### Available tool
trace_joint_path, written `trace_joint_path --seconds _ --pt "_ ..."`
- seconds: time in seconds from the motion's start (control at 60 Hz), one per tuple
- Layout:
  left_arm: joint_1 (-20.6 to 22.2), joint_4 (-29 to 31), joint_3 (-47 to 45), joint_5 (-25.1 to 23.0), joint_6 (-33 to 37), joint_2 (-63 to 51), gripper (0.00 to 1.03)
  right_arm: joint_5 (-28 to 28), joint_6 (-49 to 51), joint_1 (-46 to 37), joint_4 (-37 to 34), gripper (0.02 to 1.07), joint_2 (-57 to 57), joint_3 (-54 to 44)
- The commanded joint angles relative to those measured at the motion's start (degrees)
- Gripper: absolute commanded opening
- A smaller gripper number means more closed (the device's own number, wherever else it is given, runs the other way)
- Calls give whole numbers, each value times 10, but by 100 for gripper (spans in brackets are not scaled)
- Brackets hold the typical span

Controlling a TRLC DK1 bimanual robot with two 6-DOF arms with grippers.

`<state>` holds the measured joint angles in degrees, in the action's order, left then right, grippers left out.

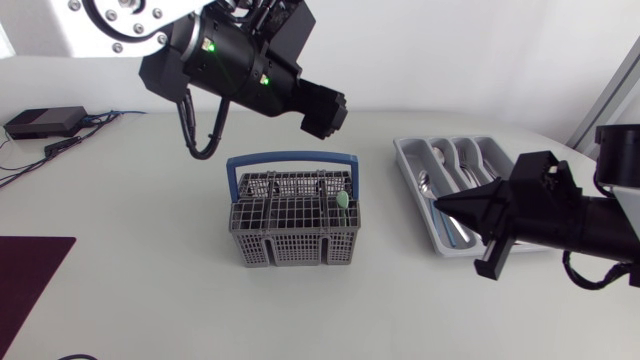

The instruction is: Unload the cutlery basket into the drawer organizer.

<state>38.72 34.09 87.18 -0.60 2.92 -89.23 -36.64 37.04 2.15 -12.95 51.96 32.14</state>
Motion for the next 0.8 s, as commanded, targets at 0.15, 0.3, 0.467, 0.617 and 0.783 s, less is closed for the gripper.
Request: trace_joint_path --seconds 0.15,0.3,0.467,0.617,0.783 --pt "1 10 -11 1 63 11 97 -106 219 -160 -106 8 94 42" --pt "7 12 -27 0 91 12 97 -129 366 -228 -178 8 175 86" --pt "7 12 -37 1 94 11 97 -116 529 -262 -258 8 257 140" --pt "8 15 -41 1 97 11 97 -79 631 -279 -277 8 310 181" --pt "7 20 -53 1 102 18 97 -19 734 -284 -313 8 380 231"
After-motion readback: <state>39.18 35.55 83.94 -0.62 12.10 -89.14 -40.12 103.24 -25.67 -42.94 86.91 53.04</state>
